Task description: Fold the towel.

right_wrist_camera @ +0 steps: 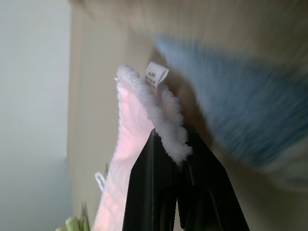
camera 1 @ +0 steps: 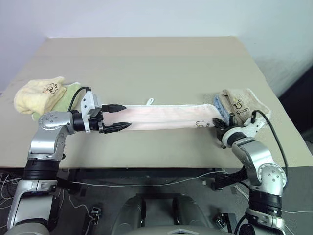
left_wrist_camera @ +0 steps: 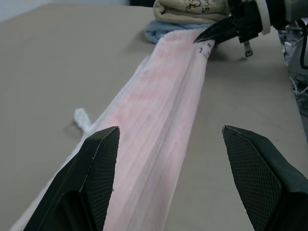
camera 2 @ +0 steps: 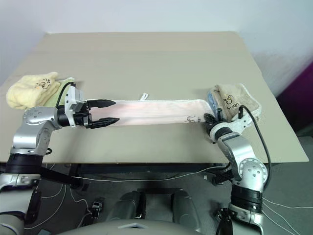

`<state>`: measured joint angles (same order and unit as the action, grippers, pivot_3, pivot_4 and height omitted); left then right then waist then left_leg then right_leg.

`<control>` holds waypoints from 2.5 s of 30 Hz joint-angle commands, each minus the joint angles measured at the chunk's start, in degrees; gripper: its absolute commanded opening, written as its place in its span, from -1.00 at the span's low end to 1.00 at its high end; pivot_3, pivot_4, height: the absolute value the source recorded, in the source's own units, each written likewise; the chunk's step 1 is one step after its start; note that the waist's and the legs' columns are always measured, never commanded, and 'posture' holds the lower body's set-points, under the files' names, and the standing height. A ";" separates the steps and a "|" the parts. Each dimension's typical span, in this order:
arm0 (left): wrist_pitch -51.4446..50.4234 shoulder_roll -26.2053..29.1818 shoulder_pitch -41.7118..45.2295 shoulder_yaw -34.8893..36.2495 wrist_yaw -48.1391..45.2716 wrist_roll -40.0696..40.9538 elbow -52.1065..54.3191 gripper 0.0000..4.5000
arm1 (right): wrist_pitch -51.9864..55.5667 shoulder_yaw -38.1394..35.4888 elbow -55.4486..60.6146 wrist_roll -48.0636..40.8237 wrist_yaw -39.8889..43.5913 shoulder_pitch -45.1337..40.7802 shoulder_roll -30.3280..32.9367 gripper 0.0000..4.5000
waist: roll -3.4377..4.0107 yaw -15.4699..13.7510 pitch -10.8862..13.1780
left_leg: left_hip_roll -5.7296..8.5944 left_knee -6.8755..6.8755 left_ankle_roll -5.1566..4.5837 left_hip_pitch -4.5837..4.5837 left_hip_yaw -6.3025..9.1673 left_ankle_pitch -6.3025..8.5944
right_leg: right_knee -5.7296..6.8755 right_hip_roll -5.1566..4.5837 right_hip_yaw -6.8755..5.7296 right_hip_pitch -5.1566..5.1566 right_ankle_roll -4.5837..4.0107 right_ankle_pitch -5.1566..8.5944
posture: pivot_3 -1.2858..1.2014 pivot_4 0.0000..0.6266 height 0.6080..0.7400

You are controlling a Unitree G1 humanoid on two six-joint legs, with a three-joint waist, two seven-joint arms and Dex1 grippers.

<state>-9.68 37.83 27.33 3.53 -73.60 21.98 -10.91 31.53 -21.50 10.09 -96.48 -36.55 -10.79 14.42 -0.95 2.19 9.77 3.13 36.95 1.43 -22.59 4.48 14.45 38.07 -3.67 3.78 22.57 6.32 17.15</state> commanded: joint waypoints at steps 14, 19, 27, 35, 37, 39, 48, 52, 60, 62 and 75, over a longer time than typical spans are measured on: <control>0.89 -1.40 0.09 0.00 1.56 0.61 1.21 0.58 | 21.11 24.02 10.77 25.80 25.49 -16.46 23.31 -0.99 | 0.05 0.18 0.04 | -0.05 0.07 0.00 -0.37 0.02 0.00 | -0.05 0.03 -0.04 0.30 0.00 0.00 | 0.03 -0.52 1.00; 0.73 -2.05 -1.07 0.31 2.84 0.86 2.58 0.58 | 21.57 35.19 3.87 40.03 36.58 -26.48 19.00 -0.99 | 0.04 0.36 0.03 | -0.05 0.13 0.01 -0.75 0.07 0.00 | 0.01 0.04 -0.10 0.73 0.00 -0.01 | 0.03 -0.52 1.00; 0.05 -2.18 -4.97 1.38 5.39 1.71 6.55 0.58 | 19.71 45.21 -6.55 56.05 48.94 -32.35 8.63 -0.99 | 0.03 0.21 0.03 | -0.01 0.14 0.01 -0.89 0.06 0.00 | 0.01 -0.01 -0.09 0.87 0.00 -0.02 | 0.03 -0.52 1.00; -0.34 -1.73 -6.78 1.55 7.01 2.55 8.44 0.58 | 18.76 45.25 -11.16 65.30 55.50 -32.56 3.46 -0.99 | 0.03 0.20 0.04 | 0.02 0.11 0.02 -0.89 0.09 0.00 | 0.02 -0.01 -0.11 0.90 -0.01 -0.02 | 0.03 -0.52 1.00; -0.39 -1.67 -6.94 1.54 7.12 2.65 8.60 0.58 | 18.52 44.53 -11.51 66.85 56.15 -32.29 2.65 -0.99 | 0.03 0.25 0.04 | 0.01 0.11 0.02 -0.89 0.10 0.00 | 0.03 0.00 -0.12 0.91 -0.01 -0.02 | 0.03 -0.52 1.00; -0.44 -1.65 -6.96 1.47 7.18 2.69 8.66 0.58 | 18.26 43.81 -11.87 68.29 56.65 -32.09 1.82 -0.99 | 0.03 0.27 0.04 | 0.01 0.10 0.02 -0.88 0.10 0.00 | 0.02 -0.01 -0.12 0.91 -0.01 -0.02 | 0.03 -0.52 1.00; -0.66 -1.30 -7.19 1.64 7.53 3.15 8.43 0.58 | 19.64 39.28 -8.60 68.65 61.24 -30.52 -0.46 -0.08 | 0.03 0.30 0.04 | 0.01 0.08 0.03 -0.89 0.10 0.00 | 0.03 0.00 -0.12 0.93 -0.01 -0.02 | 0.03 -0.52 1.00; -1.00 -0.99 -8.18 3.14 8.84 3.73 8.63 0.58 | 18.83 36.34 -2.36 68.28 63.45 -28.73 1.71 0.36 | 0.04 0.25 0.04 | 0.02 0.08 0.03 -0.89 0.10 0.00 | 0.02 -0.02 -0.12 0.93 -0.01 -0.02 | 0.03 -0.52 1.00; -7.14 -3.10 -13.86 10.47 18.96 8.42 13.15 0.58 | 12.46 28.98 -5.33 70.42 65.77 -27.58 4.24 -0.21 | 0.04 0.29 0.04 | 0.02 0.05 0.04 -0.88 0.11 0.00 | 0.01 -0.03 -0.12 0.92 -0.01 -0.02 | 0.03 -0.52 1.00; -10.39 -4.35 -16.03 12.18 22.33 10.65 15.67 0.58 | 9.00 29.56 -9.34 71.76 67.26 -27.48 3.26 -0.50 | 0.03 0.41 0.04 | 0.01 0.04 0.04 -0.86 0.10 0.00 | 0.01 -0.02 -0.11 0.91 -0.01 -0.02 | 0.03 -0.52 1.00; -21.91 -13.99 -29.33 20.36 42.44 20.70 28.52 0.58 | -10.67 38.42 -32.85 87.28 72.84 -25.05 -1.10 -0.98 | -0.04 0.30 -0.03 | 0.00 0.05 0.05 -0.67 0.11 0.01 | 0.01 -0.01 -0.11 0.70 -0.01 -0.02 | 0.03 -0.52 1.00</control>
<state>-31.09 23.91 -2.25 21.34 -33.63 40.59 13.92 21.16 15.85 -21.22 -11.11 35.70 -36.64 13.37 -1.00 2.49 9.74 3.14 37.01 1.48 -23.23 4.60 14.46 38.08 -3.68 3.66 23.23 6.31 17.13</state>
